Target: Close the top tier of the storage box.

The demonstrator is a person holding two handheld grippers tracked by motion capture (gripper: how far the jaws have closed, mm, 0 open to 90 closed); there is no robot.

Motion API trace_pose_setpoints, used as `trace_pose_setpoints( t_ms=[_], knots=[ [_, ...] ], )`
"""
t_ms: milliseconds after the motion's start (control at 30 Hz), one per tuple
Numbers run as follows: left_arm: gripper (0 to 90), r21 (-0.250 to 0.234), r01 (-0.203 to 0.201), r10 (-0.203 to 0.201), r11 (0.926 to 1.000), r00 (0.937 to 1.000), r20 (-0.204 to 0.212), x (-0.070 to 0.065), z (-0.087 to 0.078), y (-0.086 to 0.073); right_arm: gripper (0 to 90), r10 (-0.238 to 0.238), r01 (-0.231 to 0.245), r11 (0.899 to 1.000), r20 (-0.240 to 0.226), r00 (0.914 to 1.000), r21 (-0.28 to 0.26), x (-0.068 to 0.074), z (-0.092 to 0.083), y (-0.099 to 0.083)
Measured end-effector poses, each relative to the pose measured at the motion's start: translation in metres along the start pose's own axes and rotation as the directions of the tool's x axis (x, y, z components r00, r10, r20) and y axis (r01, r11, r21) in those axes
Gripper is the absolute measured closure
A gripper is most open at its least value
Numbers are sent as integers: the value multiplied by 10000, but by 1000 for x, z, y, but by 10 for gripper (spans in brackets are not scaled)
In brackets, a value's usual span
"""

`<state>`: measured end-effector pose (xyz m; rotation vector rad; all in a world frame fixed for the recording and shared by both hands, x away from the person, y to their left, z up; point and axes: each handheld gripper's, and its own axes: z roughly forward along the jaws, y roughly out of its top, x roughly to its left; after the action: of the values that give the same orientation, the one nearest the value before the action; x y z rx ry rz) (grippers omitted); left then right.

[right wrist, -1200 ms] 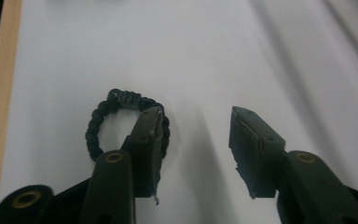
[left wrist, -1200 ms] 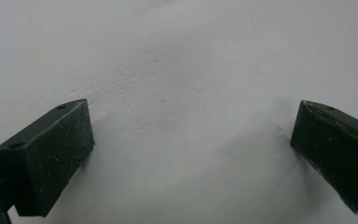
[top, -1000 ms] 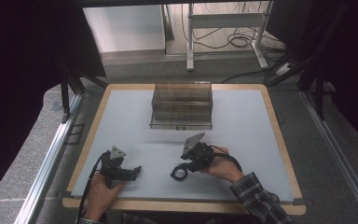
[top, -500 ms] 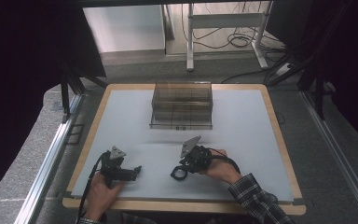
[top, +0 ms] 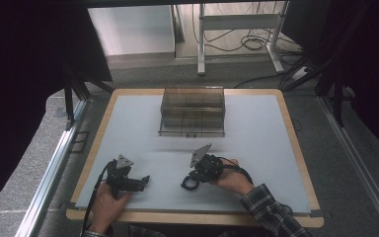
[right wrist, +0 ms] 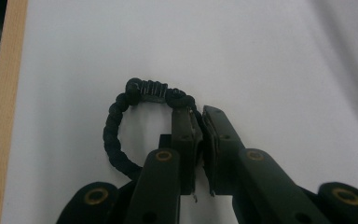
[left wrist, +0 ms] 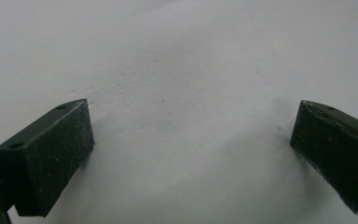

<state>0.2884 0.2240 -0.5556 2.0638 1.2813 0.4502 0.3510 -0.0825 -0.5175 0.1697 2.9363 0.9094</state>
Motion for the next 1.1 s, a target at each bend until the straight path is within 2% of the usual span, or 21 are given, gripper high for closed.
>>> trace_pose_setpoints(
  t_ms=[433, 1100],
  knots=[
    [0, -3, 5, -5, 10000, 10000, 2, 0, 0, 0, 842, 40, -39, 10000, 88, 10000, -55, 0, -2, 0],
    [0, -15, -12, 12, 10000, 10000, -1, 0, 0, 0, 842, 382, -363, 9979, 353, 9986, -538, -4, -15, -1]
  ],
)
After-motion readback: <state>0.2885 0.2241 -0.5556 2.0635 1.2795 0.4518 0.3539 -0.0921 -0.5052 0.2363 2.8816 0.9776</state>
